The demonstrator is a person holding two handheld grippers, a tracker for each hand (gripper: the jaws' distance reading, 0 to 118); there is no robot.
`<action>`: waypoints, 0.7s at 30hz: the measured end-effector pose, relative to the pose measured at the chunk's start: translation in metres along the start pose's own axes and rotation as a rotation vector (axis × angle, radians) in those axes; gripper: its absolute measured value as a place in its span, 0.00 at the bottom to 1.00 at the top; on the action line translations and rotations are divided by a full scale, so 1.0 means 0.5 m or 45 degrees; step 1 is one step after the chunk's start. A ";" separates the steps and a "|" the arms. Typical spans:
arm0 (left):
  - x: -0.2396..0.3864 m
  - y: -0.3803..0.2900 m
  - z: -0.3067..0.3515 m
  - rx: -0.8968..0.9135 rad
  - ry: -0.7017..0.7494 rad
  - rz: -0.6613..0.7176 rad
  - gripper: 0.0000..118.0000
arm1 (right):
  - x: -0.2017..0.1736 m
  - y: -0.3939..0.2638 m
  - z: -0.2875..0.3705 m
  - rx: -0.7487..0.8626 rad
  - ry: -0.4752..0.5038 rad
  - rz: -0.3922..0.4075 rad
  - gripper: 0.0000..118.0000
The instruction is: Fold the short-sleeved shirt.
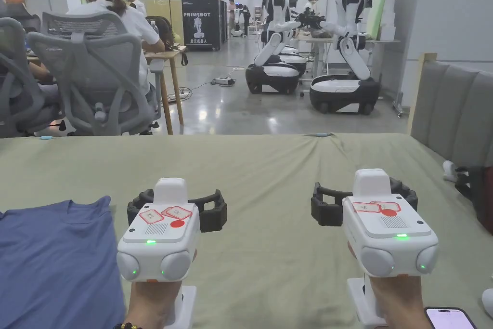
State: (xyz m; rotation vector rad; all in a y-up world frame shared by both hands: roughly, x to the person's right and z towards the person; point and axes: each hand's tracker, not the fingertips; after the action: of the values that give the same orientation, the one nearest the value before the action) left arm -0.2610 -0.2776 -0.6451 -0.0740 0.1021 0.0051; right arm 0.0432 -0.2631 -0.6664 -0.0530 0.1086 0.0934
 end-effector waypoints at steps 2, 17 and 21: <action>0.000 0.000 0.001 -0.001 -0.006 0.003 1.00 | 0.000 -0.001 0.001 0.000 -0.003 -0.003 1.00; -0.003 0.001 0.005 0.031 0.000 -0.026 0.00 | -0.006 -0.012 0.006 -0.038 0.003 -0.010 0.00; -0.069 0.019 0.023 0.043 0.046 -0.005 0.00 | -0.068 0.005 -0.009 -0.020 0.065 0.022 0.00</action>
State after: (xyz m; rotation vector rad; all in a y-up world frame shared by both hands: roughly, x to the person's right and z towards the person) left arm -0.2940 -0.2675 -0.6307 -0.0408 0.1378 -0.0018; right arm 0.0086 -0.2638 -0.6670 -0.0701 0.1595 0.1104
